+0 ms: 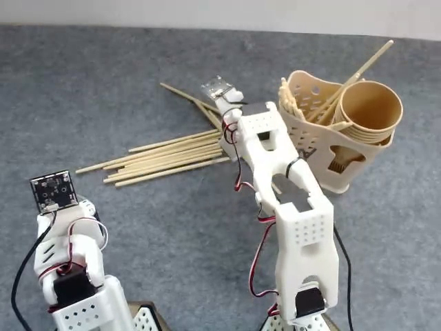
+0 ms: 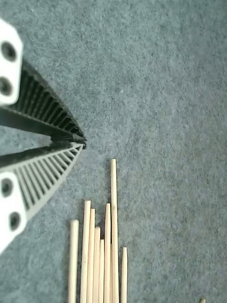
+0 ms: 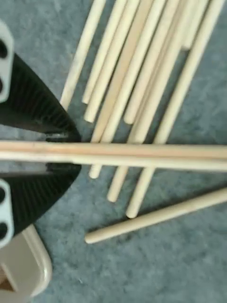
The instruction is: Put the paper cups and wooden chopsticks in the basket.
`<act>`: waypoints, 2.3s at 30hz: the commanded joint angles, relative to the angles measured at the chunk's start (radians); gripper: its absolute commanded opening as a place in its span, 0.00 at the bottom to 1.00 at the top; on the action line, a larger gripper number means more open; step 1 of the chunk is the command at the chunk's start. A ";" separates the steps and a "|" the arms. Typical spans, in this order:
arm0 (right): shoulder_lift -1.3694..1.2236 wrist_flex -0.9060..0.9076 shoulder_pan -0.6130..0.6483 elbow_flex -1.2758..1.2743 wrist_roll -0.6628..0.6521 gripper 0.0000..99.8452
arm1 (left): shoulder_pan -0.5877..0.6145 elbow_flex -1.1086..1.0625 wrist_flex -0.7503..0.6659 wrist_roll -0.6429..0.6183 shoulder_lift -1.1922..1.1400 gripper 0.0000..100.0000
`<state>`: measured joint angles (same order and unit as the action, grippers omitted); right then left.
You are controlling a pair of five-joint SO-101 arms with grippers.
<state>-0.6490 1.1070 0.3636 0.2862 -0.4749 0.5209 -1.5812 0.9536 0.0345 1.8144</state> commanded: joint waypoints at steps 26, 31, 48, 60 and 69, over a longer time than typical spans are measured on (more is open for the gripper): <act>0.004 0.608 0.151 0.562 0.066 0.01 | 0.002 0.007 -0.014 0.008 0.002 0.01; 0.022 0.656 0.173 0.702 0.103 0.01 | 0.002 0.007 -0.015 0.008 0.002 0.01; 0.664 0.653 0.271 0.305 0.198 0.01 | 0.002 -0.004 -0.020 0.008 0.002 0.01; 1.096 0.542 0.101 0.170 0.198 0.01 | -0.002 -0.001 -0.014 0.008 0.002 0.01; 1.132 0.325 -0.076 0.170 0.199 0.01 | -0.004 -0.005 -0.018 0.008 0.002 0.01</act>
<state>0.4496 1.5136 0.3360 0.4519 -0.2846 0.5209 -1.5934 0.9536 0.0345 1.8144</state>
